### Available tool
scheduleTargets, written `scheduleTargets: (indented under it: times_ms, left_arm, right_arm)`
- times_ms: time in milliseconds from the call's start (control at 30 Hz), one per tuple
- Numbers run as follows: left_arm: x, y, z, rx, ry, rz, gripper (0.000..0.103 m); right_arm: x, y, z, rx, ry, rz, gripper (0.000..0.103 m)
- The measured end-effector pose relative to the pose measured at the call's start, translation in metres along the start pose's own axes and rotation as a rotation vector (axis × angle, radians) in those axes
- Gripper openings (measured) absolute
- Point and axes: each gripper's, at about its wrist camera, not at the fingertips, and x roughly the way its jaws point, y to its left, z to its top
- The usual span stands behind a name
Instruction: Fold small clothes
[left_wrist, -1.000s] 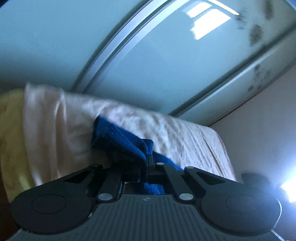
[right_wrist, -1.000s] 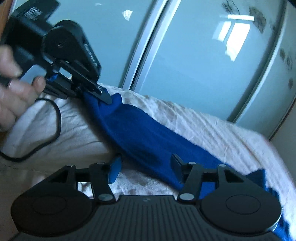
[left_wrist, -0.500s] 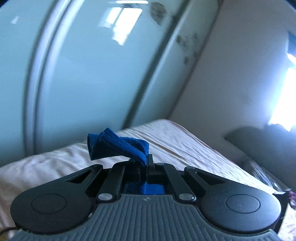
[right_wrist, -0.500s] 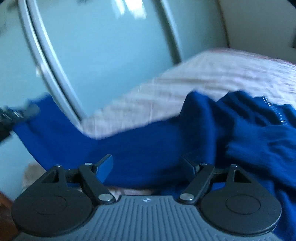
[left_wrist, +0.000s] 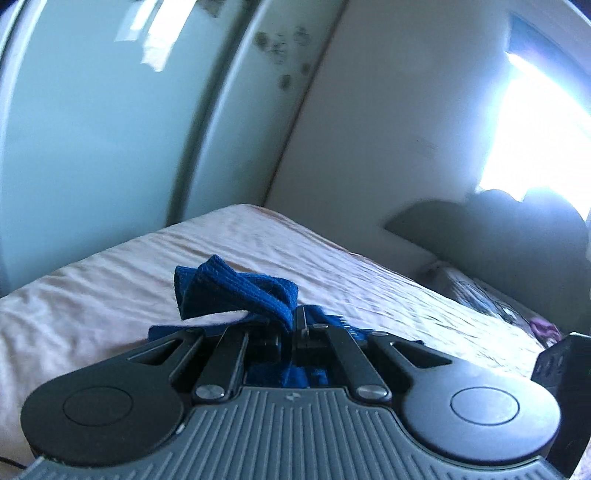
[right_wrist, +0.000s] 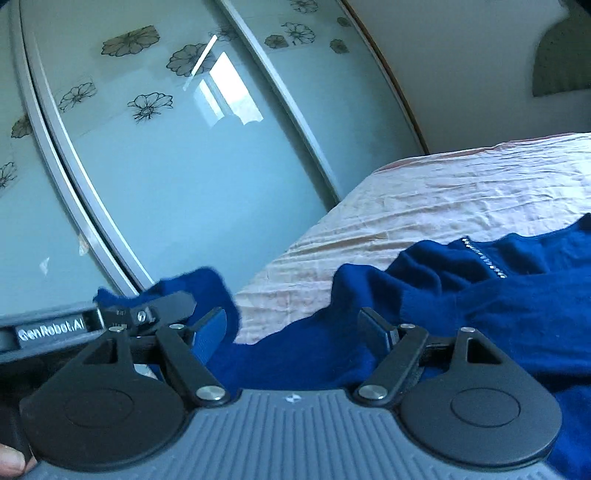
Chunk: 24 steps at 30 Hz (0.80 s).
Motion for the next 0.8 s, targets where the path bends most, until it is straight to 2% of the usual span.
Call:
scheduleTargets:
  times_ms: [300, 467, 633, 800]
  left_arm:
    - [0.019, -0.038, 0.002, 0.059, 0.034, -0.051, 0.003]
    - [0.038, -0.066, 0.01, 0.126, 0.039, -0.081, 0.002]
    - [0.059, -0.092, 0.018, 0.163, 0.051, -0.134, 0.002]
    - [0.075, -0.123, 0.013, 0.212, 0.067, -0.174, 0.002]
  right_arm:
    - [-0.018, -0.02, 0.002, 0.003, -0.045, -0.043, 0.079]
    - [-0.024, -0.032, 0.017, -0.004, -0.061, -0.054, 0.078]
    - [-0.04, -0.045, 0.04, -0.032, -0.113, -0.126, 0.078]
    - [-0.058, -0.07, 0.047, 0.004, -0.153, -0.174, 0.079]
